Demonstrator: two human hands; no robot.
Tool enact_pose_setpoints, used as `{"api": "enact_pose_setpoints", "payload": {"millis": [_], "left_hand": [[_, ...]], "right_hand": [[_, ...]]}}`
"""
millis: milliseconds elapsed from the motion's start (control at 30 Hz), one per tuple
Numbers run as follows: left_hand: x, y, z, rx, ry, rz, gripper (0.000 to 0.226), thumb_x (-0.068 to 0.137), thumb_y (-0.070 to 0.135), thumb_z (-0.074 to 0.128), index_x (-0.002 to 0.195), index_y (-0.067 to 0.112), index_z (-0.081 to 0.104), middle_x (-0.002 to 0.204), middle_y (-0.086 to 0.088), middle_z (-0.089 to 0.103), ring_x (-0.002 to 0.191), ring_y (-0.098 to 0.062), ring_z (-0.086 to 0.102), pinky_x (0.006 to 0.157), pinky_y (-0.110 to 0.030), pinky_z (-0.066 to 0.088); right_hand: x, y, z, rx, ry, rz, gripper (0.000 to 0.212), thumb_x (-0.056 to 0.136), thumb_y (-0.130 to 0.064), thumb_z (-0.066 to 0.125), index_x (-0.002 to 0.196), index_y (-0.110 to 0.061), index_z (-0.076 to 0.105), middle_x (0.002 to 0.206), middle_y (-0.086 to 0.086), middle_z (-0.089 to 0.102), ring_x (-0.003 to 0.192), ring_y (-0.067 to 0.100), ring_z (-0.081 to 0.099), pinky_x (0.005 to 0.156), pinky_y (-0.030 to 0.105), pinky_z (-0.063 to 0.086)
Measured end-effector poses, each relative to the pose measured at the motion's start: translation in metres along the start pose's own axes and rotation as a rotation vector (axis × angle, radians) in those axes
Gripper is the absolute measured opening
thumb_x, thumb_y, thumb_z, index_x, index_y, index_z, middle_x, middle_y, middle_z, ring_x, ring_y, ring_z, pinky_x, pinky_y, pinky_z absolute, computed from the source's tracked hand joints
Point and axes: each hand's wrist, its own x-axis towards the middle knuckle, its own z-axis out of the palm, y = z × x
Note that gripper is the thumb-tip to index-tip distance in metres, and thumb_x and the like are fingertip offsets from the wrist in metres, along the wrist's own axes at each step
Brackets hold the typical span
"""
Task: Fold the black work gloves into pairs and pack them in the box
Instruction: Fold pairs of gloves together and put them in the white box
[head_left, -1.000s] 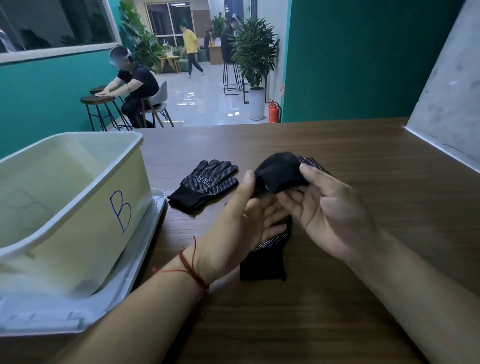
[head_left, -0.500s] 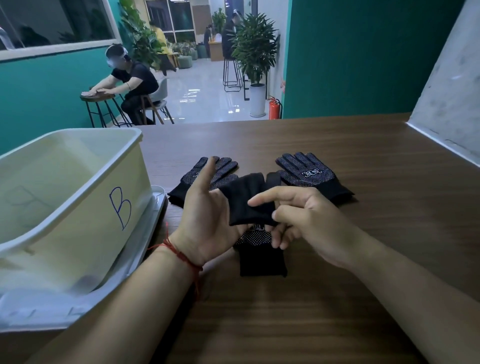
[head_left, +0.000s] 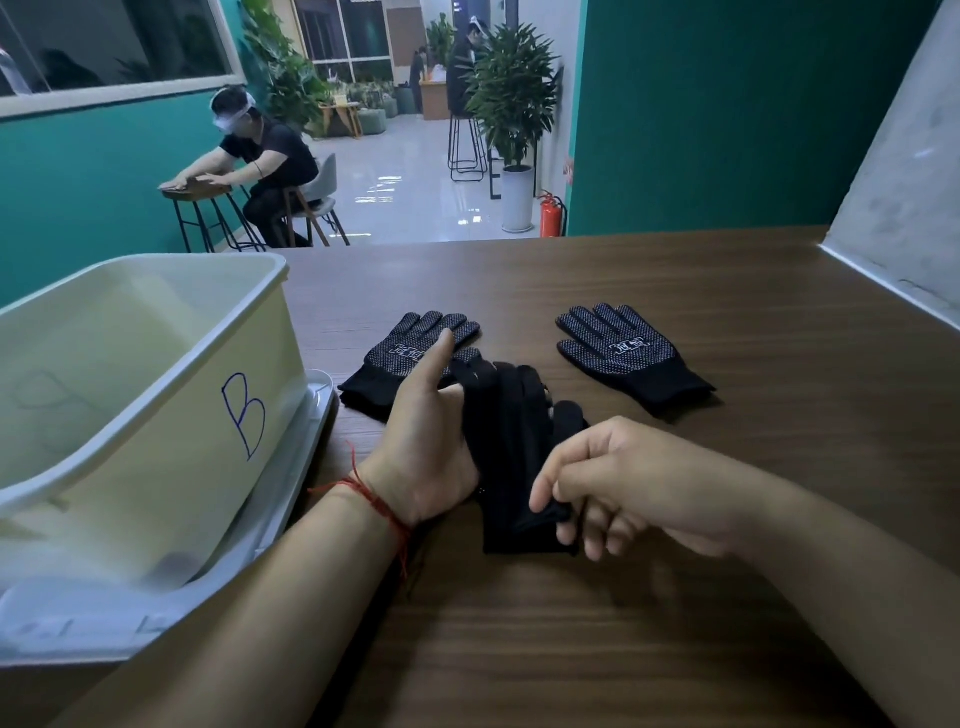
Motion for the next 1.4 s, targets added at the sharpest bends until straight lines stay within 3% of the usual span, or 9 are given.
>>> {"api": "enact_pose_setpoints", "payload": {"millis": [167, 367, 700, 800, 900, 1100, 1200, 1300, 1400], "left_hand": [[-0.002, -0.001, 0.004, 0.067, 0.068, 0.027, 0.099, 0.096, 0.074, 0.048, 0.149, -0.01, 0.048, 0.153, -0.031, 0.049, 0.139, -0.046, 0.053, 0.115, -0.052, 0.046], [-0.002, -0.005, 0.007, 0.12, 0.085, 0.063, 0.1, 0.098, 0.071, 0.047, 0.153, -0.012, 0.037, 0.15, -0.028, 0.05, 0.142, -0.042, 0.049, 0.122, -0.053, 0.036], [-0.005, -0.008, 0.016, 0.147, 0.058, 0.067, 0.072, 0.102, 0.067, 0.042, 0.119, 0.002, 0.069, 0.117, -0.018, 0.07, 0.113, -0.033, 0.068, 0.103, -0.044, 0.052], [-0.004, -0.009, 0.015, 0.154, 0.044, 0.064, 0.073, 0.102, 0.066, 0.041, 0.125, 0.0, 0.065, 0.121, -0.021, 0.066, 0.115, -0.035, 0.065, 0.108, -0.045, 0.05], [-0.003, -0.009, 0.014, 0.168, 0.048, 0.062, 0.073, 0.102, 0.066, 0.041, 0.122, 0.0, 0.065, 0.115, -0.021, 0.068, 0.108, -0.034, 0.068, 0.1, -0.043, 0.053], [-0.004, -0.007, 0.016, 0.175, 0.046, 0.076, 0.068, 0.102, 0.066, 0.043, 0.097, 0.005, 0.073, 0.102, -0.014, 0.069, 0.104, -0.031, 0.066, 0.102, -0.043, 0.05], [-0.001, 0.004, 0.008, 0.185, 0.112, 0.181, 0.066, 0.102, 0.066, 0.042, 0.118, 0.006, 0.065, 0.111, -0.013, 0.069, 0.106, -0.029, 0.066, 0.101, -0.044, 0.049], [0.004, 0.016, -0.002, 0.232, 0.222, 0.278, 0.075, 0.103, 0.063, 0.042, 0.159, 0.013, 0.041, 0.152, -0.013, 0.057, 0.137, -0.024, 0.056, 0.12, -0.046, 0.037], [0.002, 0.018, -0.003, 0.346, 0.283, 0.359, 0.066, 0.109, 0.054, 0.035, 0.164, 0.017, 0.032, 0.162, -0.007, 0.048, 0.147, -0.019, 0.047, 0.125, -0.04, 0.031]], "right_hand": [[0.0, 0.008, 0.002, -0.046, 0.012, -0.01, 0.019, 0.1, -0.008, 0.057, 0.1, -0.01, 0.076, 0.077, 0.009, 0.074, 0.055, 0.016, 0.064, 0.048, 0.022, 0.044], [0.001, 0.012, 0.003, -0.104, 0.024, -0.052, 0.019, 0.102, -0.01, 0.056, 0.103, -0.012, 0.075, 0.071, 0.004, 0.071, 0.05, 0.015, 0.061, 0.047, 0.02, 0.043], [-0.001, 0.016, -0.005, -0.205, -0.023, -0.136, 0.012, 0.105, -0.027, 0.065, 0.111, -0.034, 0.073, 0.067, 0.004, 0.071, 0.044, 0.012, 0.052, 0.045, 0.024, 0.038], [0.002, 0.021, -0.001, -0.321, 0.19, -0.288, 0.004, 0.098, -0.031, 0.075, 0.1, -0.033, 0.077, 0.055, 0.001, 0.066, 0.041, 0.008, 0.052, 0.048, 0.02, 0.041], [0.009, 0.029, 0.003, -0.478, 0.52, -0.617, 0.009, 0.089, -0.027, 0.084, 0.088, -0.034, 0.08, 0.063, -0.011, 0.064, 0.057, 0.009, 0.061, 0.058, 0.02, 0.046], [0.017, 0.038, 0.006, -0.649, 0.237, -0.641, 0.014, 0.095, -0.036, 0.077, 0.108, -0.04, 0.079, 0.109, -0.021, 0.067, 0.109, 0.007, 0.064, 0.095, 0.029, 0.051], [0.018, 0.037, 0.005, -0.634, 0.229, -0.607, 0.015, 0.096, -0.037, 0.077, 0.11, -0.042, 0.079, 0.11, -0.022, 0.065, 0.109, 0.006, 0.062, 0.092, 0.026, 0.05], [0.018, 0.038, 0.005, -0.627, 0.231, -0.604, 0.015, 0.096, -0.035, 0.078, 0.11, -0.041, 0.079, 0.108, -0.022, 0.065, 0.108, 0.006, 0.062, 0.092, 0.023, 0.049], [0.017, 0.039, 0.005, -0.618, 0.238, -0.592, 0.014, 0.095, -0.035, 0.079, 0.108, -0.04, 0.08, 0.107, -0.023, 0.066, 0.106, 0.007, 0.062, 0.089, 0.021, 0.049]]}}
